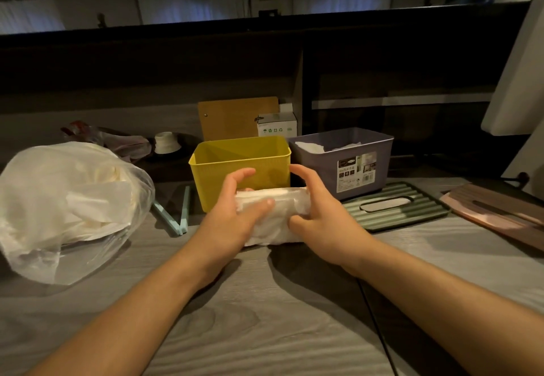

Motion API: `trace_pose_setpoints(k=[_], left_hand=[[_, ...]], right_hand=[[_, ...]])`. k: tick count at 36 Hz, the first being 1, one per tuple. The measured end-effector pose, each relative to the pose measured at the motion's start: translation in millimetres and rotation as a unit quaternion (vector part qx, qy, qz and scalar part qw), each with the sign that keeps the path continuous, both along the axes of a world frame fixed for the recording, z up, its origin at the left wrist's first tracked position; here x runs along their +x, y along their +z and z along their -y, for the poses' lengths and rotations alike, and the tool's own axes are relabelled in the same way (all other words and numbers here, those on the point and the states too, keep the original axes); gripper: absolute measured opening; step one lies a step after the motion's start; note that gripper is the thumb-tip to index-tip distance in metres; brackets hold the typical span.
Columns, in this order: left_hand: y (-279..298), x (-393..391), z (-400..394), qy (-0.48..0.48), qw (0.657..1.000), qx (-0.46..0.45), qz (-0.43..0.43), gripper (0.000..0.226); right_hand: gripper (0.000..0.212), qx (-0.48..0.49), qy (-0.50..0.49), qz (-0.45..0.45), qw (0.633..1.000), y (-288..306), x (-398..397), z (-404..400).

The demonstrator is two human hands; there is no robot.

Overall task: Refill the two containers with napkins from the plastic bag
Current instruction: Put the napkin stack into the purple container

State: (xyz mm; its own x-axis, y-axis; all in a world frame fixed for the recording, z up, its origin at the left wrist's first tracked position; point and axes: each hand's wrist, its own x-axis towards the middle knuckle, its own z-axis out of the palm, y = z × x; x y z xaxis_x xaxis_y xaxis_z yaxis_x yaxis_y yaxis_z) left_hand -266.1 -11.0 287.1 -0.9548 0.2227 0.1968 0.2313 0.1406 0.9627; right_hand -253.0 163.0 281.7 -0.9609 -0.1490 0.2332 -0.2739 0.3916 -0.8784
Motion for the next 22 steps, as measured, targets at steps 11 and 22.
trace_pose_setpoints(k=[11, 22], left_hand=[[4.6, 2.6, 2.9, 0.004, 0.98, 0.179, 0.091, 0.056], [8.5, 15.8, -6.2, -0.113, 0.965, 0.183, 0.152, 0.054]], right_hand=[[0.078, -0.31, -0.008, 0.091, 0.946, 10.2, -3.9, -1.9], [0.051, -0.263, -0.099, -0.026, 0.959, 41.0, 8.6, -3.1]])
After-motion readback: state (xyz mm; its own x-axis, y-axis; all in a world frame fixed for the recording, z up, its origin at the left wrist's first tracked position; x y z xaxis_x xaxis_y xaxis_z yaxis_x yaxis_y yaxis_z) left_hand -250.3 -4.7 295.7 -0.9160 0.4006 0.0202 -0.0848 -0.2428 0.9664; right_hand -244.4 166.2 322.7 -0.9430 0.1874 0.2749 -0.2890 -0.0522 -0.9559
